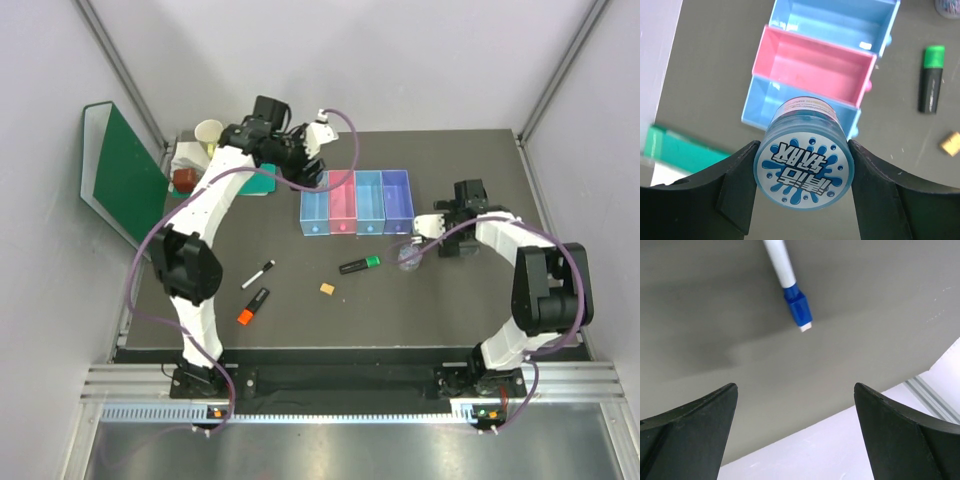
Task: Sort the stationery into containers
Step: Place the stationery in the storage box.
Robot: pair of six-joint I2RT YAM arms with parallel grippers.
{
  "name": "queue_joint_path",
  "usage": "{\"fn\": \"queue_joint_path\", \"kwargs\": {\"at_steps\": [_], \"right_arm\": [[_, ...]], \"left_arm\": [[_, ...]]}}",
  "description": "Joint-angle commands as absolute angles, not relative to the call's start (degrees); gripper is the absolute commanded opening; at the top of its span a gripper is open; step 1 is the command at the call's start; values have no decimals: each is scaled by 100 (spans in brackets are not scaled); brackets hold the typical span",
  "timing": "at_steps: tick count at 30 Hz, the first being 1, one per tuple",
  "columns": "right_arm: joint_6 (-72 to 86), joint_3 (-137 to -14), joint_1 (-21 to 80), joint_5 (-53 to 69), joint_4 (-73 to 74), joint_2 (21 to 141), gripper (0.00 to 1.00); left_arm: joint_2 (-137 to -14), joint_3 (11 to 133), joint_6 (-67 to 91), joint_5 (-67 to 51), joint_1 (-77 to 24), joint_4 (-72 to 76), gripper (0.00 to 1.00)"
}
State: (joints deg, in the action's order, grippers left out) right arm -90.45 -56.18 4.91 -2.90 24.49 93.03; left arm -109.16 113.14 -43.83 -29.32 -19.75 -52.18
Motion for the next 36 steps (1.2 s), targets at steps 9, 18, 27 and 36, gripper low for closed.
{"fn": "queue_joint_path", "kwargs": {"at_steps": [9,18,27,36], "right_arm": [[-9896,-5018,299,-149,1802,8842,100],[-9668,-5397,308,-97,1925,9079,100],[-9764,-5212,316,158,1943,8816,100],[-10081,-5212,369,369,1995,8736,98]], "left_arm": [[-11838,12322,-4386,-2707,-2645,-4351,4],[-12102,12340,-4579,-2672,-2856,-4324,3],[-12489,12199,-4816,-2241,-2856,-3815,3],[-12788,12191,-4948,-2074,-2856,-3656,4]]}}
